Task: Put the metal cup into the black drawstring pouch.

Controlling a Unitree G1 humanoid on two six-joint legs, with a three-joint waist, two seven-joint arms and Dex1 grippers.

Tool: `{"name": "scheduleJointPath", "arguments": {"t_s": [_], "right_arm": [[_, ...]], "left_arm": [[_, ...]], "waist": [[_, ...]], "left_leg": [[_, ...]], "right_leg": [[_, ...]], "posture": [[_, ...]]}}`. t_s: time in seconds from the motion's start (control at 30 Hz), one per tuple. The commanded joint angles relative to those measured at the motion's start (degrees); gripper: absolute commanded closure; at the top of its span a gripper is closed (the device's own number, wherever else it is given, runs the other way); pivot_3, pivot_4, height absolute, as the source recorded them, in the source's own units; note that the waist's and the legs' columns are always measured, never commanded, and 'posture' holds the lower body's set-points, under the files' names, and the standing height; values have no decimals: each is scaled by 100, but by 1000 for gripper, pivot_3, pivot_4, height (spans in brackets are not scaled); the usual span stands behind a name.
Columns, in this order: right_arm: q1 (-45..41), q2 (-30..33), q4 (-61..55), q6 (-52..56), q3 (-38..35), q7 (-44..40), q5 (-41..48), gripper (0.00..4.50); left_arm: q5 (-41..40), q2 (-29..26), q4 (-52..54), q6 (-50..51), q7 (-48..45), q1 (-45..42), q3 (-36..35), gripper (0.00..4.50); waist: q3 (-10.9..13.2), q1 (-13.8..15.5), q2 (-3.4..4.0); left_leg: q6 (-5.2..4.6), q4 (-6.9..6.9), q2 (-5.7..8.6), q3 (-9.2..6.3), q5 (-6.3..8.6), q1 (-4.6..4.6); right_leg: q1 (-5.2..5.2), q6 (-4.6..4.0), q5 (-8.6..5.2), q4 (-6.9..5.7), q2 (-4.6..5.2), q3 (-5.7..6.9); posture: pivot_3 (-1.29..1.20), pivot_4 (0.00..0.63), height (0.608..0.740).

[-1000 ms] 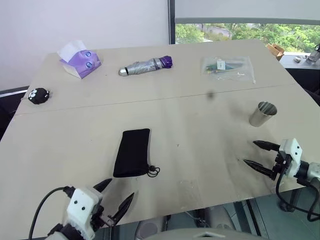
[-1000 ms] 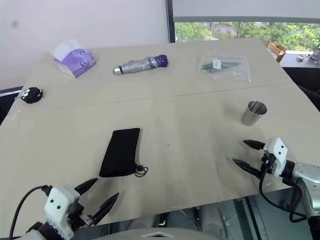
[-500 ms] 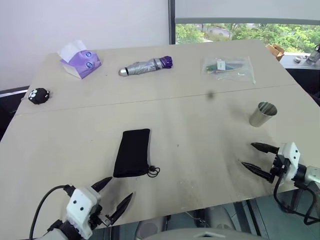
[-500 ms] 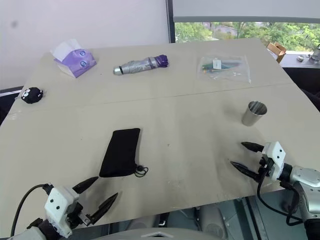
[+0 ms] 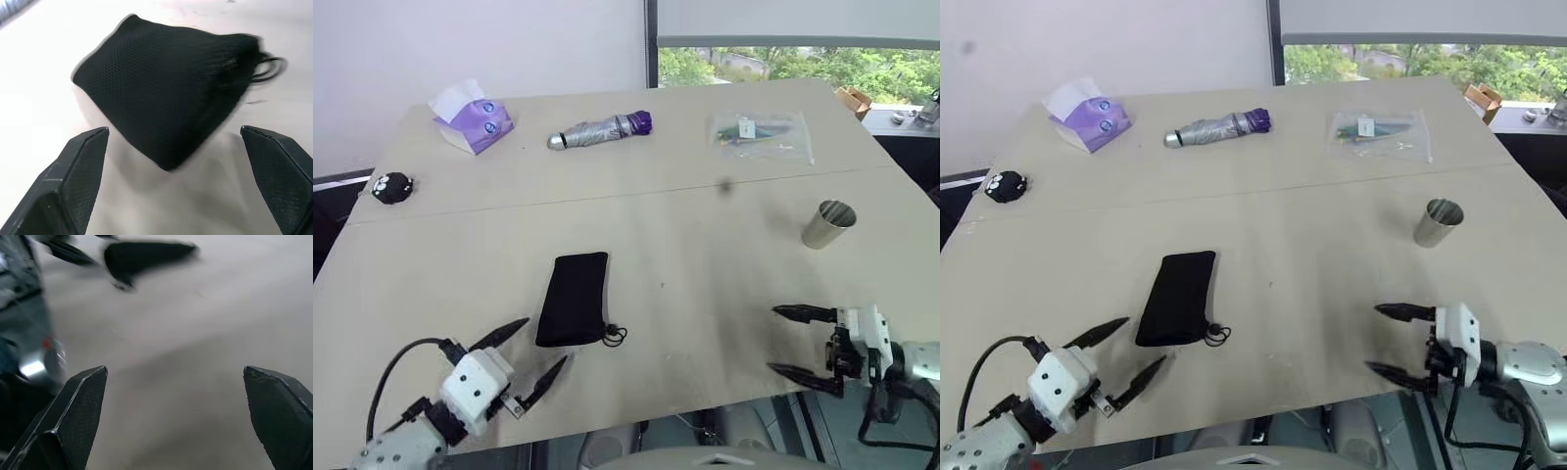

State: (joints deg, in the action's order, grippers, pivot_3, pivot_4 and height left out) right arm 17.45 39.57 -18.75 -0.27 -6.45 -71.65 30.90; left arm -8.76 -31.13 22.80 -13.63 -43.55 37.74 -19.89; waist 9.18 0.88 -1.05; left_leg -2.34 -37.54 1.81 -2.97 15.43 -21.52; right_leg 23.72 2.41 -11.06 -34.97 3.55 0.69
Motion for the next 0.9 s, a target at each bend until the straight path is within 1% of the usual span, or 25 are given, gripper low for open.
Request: {"name": "scheduleJointPath", "arguments": {"t_s": [0.03, 0.13, 0.27, 0.3, 0.33, 0.4, 0.47, 0.53, 0.6, 0.63, 0.8, 0.9], "right_arm": [[40, -49, -593, 107, 39, 237, 142, 0], [7, -136, -879, 242, 62, 518, 198, 0], [87, -170, -973, 246, 12, 661, 160, 0], [129, -178, -994, 233, -7, 699, 156, 0], [172, -189, -1020, 214, -20, 733, 150, 0], [265, -195, -1090, 187, -42, 796, 154, 0], [368, -213, -1184, 207, -108, 913, 194, 0], [418, -221, -1220, 183, -131, 981, 178, 0], [445, -233, -1230, 150, -135, 1033, 150, 0], [457, -245, -1243, 135, -139, 1067, 139, 0], [303, -492, -1366, 205, -326, 1678, 106, 0], [-85, -588, -1349, 292, -630, 2241, 43, 0]], "left_arm": [[190, -135, -274, -288, -17, -220, 115, 39], [207, -173, -537, -172, -13, -636, 378, 39], [88, -148, -722, -55, -22, -1181, 707, 39], [38, -149, -764, -13, -27, -1289, 752, 564], [3, -155, -803, 21, -36, -1379, 787, 788], [-57, -159, -849, 114, -50, -1521, 832, 1577], [-149, -167, -881, 248, -84, -1691, 901, 2613], [-200, -172, -942, 349, -111, -1838, 972, 3541], [-228, -161, -1002, 433, -129, -1968, 1023, 4308], [-249, -153, -1028, 492, -139, -2046, 1047, 4436], [-560, -16, -953, 1353, 30, -2662, 1194, 4436], [-970, 329, -664, 2573, 474, -3458, 1407, 4436]], "waist": [[-2, -4, -3], [-4, 6, -5], [-13, 12, -16], [-13, 12, -16], [-13, 11, -16], [-13, 8, -15], [-14, 5, -13], [-15, -1, -15], [-15, 0, -14], [-16, 1, -15], [-16, 13, -15], [-14, 11, -13]], "left_leg": [[0, 0, 0, 3, 0, 0], [0, -1, 1, 5, 0, 0], [0, -4, 1, -1, 0, -1], [0, -4, 2, -2, 0, 0], [1, -4, 2, -2, 0, 0], [1, -4, 2, -5, 0, 0], [1, -4, 1, -6, 0, 0], [1, -4, 1, -5, 0, 0], [1, -4, 1, -4, 0, 2], [1, -5, 1, -3, 0, 2], [1, -16, 2, -10, -1, 1], [1, -30, 4, -7, 0, 2]], "right_leg": [[0, 0, 0, 1, 0, -1], [0, 1, 1, 1, 1, -2], [0, 1, 3, -1, 1, 1], [0, 0, 4, -1, 2, 2], [0, -3, 5, -1, 2, 2], [0, -22, 18, -2, 2, 4], [0, -23, 19, -3, 2, 4], [0, -21, 17, -3, 2, 4], [0, -13, 13, -3, 1, 3], [0, -8, 10, -3, 0, 3], [-1, -8, 12, -14, -1, 8], [0, -6, 11, -32, 0, 5]], "posture": [[0, 150, 740], [0, 150, 740], [0, 150, 740], [0, 150, 740], [0, 150, 740], [0, 150, 740], [0, 150, 740], [0, 150, 740], [0, 150, 740], [0, 150, 740], [0, 150, 740], [0, 150, 740]]}}
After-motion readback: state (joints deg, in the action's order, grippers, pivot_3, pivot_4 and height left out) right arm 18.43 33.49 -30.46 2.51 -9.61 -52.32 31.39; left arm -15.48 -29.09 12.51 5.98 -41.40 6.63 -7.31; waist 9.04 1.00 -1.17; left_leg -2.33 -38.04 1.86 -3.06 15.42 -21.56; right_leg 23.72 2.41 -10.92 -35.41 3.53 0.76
